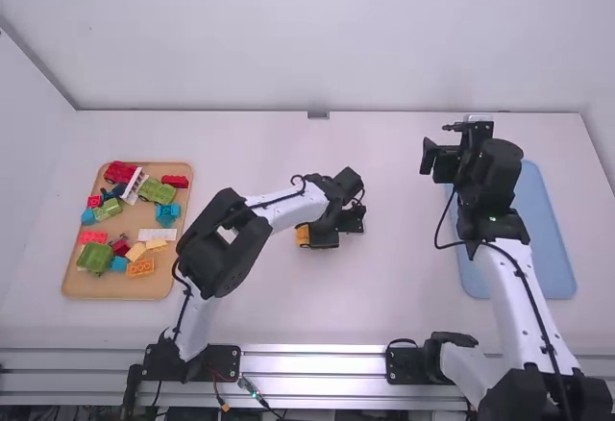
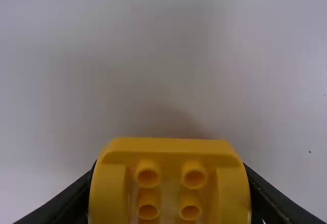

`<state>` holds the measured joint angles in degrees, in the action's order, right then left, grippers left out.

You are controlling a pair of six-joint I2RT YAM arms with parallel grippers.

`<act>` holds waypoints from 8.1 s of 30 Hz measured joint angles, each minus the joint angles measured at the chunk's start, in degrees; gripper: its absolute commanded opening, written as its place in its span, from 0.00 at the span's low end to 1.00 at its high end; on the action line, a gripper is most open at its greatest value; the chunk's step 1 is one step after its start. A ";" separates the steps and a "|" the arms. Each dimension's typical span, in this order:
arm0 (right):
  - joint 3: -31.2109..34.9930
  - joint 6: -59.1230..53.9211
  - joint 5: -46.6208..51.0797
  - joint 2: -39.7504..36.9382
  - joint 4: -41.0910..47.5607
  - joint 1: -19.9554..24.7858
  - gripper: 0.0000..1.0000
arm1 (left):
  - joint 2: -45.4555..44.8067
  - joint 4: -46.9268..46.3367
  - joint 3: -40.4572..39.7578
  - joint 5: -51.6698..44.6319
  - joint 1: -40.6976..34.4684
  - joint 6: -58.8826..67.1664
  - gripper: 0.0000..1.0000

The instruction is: Assemble lego blocks to make yellow taxi

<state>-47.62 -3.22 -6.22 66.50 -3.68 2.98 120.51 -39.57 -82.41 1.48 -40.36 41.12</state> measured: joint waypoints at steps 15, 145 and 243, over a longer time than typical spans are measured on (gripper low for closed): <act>0.00 -0.11 0.42 -0.02 -0.42 -0.24 0.99 | -0.44 -22.43 -15.80 0.85 2.97 2.40 0.99; -0.07 0.15 0.04 -0.09 -17.07 -4.04 0.99 | -15.78 3.34 23.34 4.20 78.49 23.93 0.53; -0.11 -3.58 -0.02 -0.09 -9.20 -2.62 0.99 | -16.85 7.85 19.98 -1.01 17.25 -98.55 0.02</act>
<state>-47.72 -6.81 -6.24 66.41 -12.88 0.36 103.66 -31.73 -62.43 0.47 -23.11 -57.43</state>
